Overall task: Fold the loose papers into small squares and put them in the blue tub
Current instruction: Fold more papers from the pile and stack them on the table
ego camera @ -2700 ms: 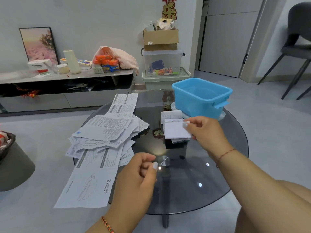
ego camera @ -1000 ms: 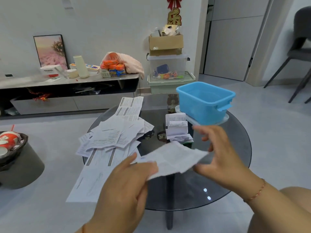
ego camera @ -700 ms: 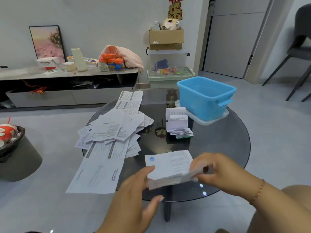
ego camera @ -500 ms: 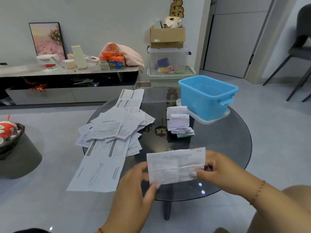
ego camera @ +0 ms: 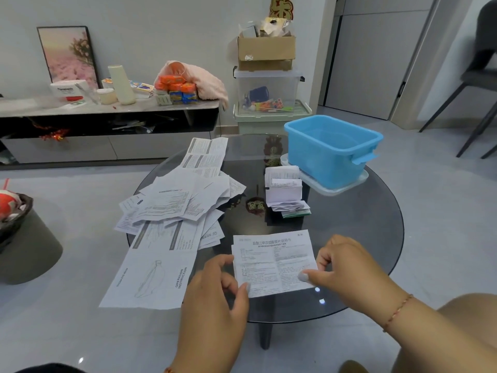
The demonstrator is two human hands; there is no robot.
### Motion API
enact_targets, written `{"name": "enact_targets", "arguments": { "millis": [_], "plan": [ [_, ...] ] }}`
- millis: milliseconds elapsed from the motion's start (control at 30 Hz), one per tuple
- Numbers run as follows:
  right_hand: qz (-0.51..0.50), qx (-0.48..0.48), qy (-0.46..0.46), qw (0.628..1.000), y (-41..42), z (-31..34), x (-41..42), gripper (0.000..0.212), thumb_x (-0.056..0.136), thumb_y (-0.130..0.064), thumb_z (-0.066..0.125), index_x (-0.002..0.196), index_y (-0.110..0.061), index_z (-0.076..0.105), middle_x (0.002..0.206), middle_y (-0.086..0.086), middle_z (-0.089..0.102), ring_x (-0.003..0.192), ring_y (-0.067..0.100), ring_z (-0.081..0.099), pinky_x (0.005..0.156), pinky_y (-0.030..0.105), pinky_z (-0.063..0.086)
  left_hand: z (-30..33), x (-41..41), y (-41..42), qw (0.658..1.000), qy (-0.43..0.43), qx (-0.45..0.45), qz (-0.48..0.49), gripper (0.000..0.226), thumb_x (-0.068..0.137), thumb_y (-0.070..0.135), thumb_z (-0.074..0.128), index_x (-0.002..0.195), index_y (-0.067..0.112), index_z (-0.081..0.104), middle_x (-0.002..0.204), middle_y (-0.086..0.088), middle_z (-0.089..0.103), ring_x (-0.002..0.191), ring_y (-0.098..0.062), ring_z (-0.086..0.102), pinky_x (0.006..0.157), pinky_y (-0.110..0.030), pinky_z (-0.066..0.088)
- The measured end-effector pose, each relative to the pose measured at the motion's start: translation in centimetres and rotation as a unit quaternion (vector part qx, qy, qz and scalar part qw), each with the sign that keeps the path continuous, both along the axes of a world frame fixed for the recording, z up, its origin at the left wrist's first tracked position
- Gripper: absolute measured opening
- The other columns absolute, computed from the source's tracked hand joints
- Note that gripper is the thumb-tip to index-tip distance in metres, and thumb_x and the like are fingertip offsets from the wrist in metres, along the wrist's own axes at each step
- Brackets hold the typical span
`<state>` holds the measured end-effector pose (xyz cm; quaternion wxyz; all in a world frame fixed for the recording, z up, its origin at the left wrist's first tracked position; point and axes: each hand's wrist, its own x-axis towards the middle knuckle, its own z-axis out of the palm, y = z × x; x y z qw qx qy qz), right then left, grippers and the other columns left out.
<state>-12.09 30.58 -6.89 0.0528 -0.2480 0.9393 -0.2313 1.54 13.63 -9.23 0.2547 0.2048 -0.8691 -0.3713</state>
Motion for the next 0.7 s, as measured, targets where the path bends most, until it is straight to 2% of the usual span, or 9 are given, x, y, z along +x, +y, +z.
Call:
{"name": "enact_targets", "arguments": {
  "millis": [100,167,233,300,333,433,533,633,700],
  "plan": [
    [-0.013,0.017,-0.01,1.0,-0.3,0.4,0.2,0.041,0.072,-0.05,0.073,0.053,-0.02,0.052,0.081,-0.008,0.049,0.087,0.01,0.048,0.068,0.023,0.036,-0.3,-0.3,-0.1,0.999,-0.02,-0.036,-0.003,0.043,0.079,0.024,0.072,0.11,0.037,0.044,0.073,0.018,0.055,0.084,-0.005,0.05,0.071,-0.012,0.036],
    [-0.018,0.028,-0.017,0.999,-0.4,0.7,0.3,0.042,0.073,-0.05,0.073,0.052,-0.021,0.049,0.081,-0.008,0.048,0.086,0.011,0.049,0.066,0.023,0.036,-0.7,-0.3,-0.4,0.996,-0.018,-0.091,0.013,0.041,0.075,0.021,0.075,0.109,0.031,0.053,0.084,0.019,0.053,0.086,-0.006,0.046,0.073,-0.013,0.034],
    [-0.023,0.036,-0.027,0.999,-0.5,1.0,0.5,0.043,0.073,-0.05,0.073,0.052,-0.021,0.047,0.08,-0.008,0.047,0.084,0.011,0.048,0.063,0.021,0.035,-1.3,-0.4,-0.5,0.979,0.049,-0.197,-0.008,0.035,0.073,0.018,0.071,0.104,0.026,0.059,0.097,0.01,0.053,0.091,-0.01,0.042,0.077,-0.021,0.037],
    [-0.02,0.049,-0.032,0.998,-0.5,1.4,0.8,0.046,0.074,-0.05,0.072,0.052,-0.021,0.043,0.078,-0.007,0.046,0.079,0.011,0.046,0.057,0.019,0.031,-2.0,-0.5,0.3,0.948,0.141,-0.274,-0.072,0.028,0.074,0.025,0.06,0.102,0.023,0.06,0.103,0.005,0.056,0.095,-0.017,0.046,0.083,-0.029,0.039],
    [-0.017,0.059,-0.035,0.998,-0.5,1.6,1.2,0.048,0.075,-0.05,0.071,0.051,-0.02,0.042,0.075,-0.007,0.046,0.074,0.01,0.045,0.055,0.018,0.029,-2.4,-0.5,0.8,0.936,0.159,-0.296,-0.104,0.029,0.073,0.03,0.058,0.101,0.022,0.062,0.103,0.004,0.06,0.095,-0.017,0.049,0.085,-0.03,0.038],
    [-0.005,0.096,-0.047,0.994,-0.3,2.4,3.0,0.052,0.077,-0.052,0.066,0.052,-0.016,0.039,0.06,-0.005,0.043,0.055,0.007,0.039,0.049,0.02,0.029,-3.1,-0.5,1.7,0.916,0.119,-0.349,-0.157,0.05,0.066,0.051,0.058,0.104,0.019,0.066,0.102,0.002,0.067,0.096,-0.016,0.05,0.086,-0.03,0.036],
    [-0.008,0.137,0.03,0.99,-0.1,3.8,4.6,0.052,0.08,-0.061,0.054,0.058,-0.017,0.04,0.068,-0.005,0.048,0.064,0.01,0.045,0.054,0.021,0.032,-3.5,-0.4,1.0,0.897,0.098,-0.381,-0.2,0.058,0.062,0.055,0.058,0.109,0.021,0.057,0.104,0.004,0.068,0.1,-0.015,0.05,0.089,-0.03,0.037],
    [0.019,0.065,0.107,0.992,0.5,4.8,4.1,0.045,0.079,-0.061,0.054,0.062,-0.021,0.044,0.074,-0.007,0.051,0.072,0.007,0.047,0.059,0.02,0.035,-3.5,-0.8,0.1,0.891,0.129,-0.366,-0.238,0.038,0.066,0.044,0.063,0.098,0.025,0.057,0.101,0.009,0.067,0.1,-0.011,0.054,0.093,-0.028,0.04],
    [0.08,-0.043,0.08,0.993,0.9,4.5,3.1,0.036,0.075,-0.062,0.054,0.066,-0.027,0.052,0.077,-0.011,0.056,0.078,0.006,0.051,0.063,0.019,0.04,-3.4,-1.1,-0.1,0.886,0.156,-0.347,-0.267,0.02,0.07,0.031,0.065,0.087,0.024,0.056,0.095,0.01,0.067,0.098,-0.009,0.058,0.094,-0.029,0.043]
  ]
}}
